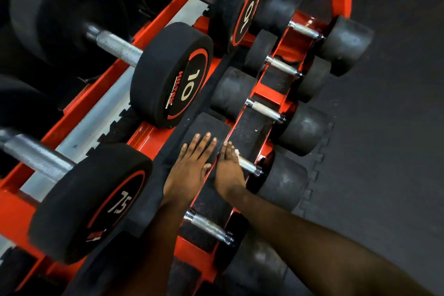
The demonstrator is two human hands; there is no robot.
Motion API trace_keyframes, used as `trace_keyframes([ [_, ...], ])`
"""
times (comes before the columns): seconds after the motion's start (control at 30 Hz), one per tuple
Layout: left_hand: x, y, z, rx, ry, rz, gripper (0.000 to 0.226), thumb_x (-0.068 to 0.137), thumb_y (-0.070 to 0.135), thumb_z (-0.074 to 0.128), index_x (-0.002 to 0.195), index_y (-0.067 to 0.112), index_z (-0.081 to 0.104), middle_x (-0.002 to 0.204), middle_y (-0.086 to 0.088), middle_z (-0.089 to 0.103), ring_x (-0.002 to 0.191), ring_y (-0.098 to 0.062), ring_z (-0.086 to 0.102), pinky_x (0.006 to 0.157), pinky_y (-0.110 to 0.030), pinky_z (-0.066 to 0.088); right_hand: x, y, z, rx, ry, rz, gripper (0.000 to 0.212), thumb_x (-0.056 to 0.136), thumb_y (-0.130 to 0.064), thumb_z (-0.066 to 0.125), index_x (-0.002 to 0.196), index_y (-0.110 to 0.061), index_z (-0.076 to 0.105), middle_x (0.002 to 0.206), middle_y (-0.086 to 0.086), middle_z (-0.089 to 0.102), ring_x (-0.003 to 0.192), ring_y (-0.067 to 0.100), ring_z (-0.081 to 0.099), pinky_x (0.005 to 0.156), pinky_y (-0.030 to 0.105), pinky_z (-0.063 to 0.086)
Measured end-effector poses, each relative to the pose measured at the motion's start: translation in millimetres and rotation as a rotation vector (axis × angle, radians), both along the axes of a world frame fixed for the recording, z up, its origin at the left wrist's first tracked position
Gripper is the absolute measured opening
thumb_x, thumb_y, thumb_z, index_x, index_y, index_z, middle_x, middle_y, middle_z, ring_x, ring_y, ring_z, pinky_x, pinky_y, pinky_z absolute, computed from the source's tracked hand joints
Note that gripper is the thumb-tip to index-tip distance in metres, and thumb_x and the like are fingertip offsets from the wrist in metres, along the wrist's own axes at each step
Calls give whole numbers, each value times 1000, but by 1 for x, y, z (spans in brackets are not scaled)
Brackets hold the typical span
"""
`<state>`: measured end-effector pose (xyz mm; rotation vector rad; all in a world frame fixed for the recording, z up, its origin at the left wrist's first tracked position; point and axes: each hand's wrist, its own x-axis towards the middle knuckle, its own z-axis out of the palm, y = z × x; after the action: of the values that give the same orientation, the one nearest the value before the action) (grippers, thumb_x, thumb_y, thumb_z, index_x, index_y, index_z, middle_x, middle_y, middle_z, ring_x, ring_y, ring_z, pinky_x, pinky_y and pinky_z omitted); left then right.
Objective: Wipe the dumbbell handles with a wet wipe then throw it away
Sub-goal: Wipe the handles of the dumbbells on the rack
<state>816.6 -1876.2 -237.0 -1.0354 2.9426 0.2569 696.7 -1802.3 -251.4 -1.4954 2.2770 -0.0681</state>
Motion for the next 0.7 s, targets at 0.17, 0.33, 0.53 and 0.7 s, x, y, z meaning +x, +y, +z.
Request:
trace_keyframes([
  [0.17, 0, 0, 0, 22, 9, 10, 77, 101, 23, 51, 161, 32, 3, 170, 12, -5, 155, -10, -13, 125, -39, 1, -12, 26, -11, 52, 86, -17, 69, 95, -2, 32, 151, 9, -7, 161, 26, -1, 151, 33, 2, 124, 41, 2],
  [0.33, 1, -1, 0, 8, 6, 9, 75, 102, 25, 48, 162, 32, 3, 169, 13, -6, 154, -10, -15, 125, -37, -3, -17, 38, -19, 169, 54, -170, 64, 96, -3, 27, 149, 13, -5, 159, 32, 1, 150, 39, 5, 123, 44, 3],
  [0.53, 0, -1, -3, -1, 5, 11, 76, 102, 26, 48, 161, 32, 0, 169, 12, -9, 154, -10, -15, 124, -38, -2, -11, 11, -4, -3, -20, 100, 95, 86, -17, 52, 149, 7, -16, 158, 24, -21, 149, 35, -15, 123, 43, -5],
  [0.7, 1, 0, -3, -21, 22, 11, 78, 101, 26, 51, 161, 31, 3, 170, 11, -4, 156, -12, -9, 125, -40, 4, -6, 57, -7, 225, 175, 127, 91, 95, -38, 40, 141, 11, -20, 147, 30, -32, 144, 43, -23, 118, 53, -14],
])
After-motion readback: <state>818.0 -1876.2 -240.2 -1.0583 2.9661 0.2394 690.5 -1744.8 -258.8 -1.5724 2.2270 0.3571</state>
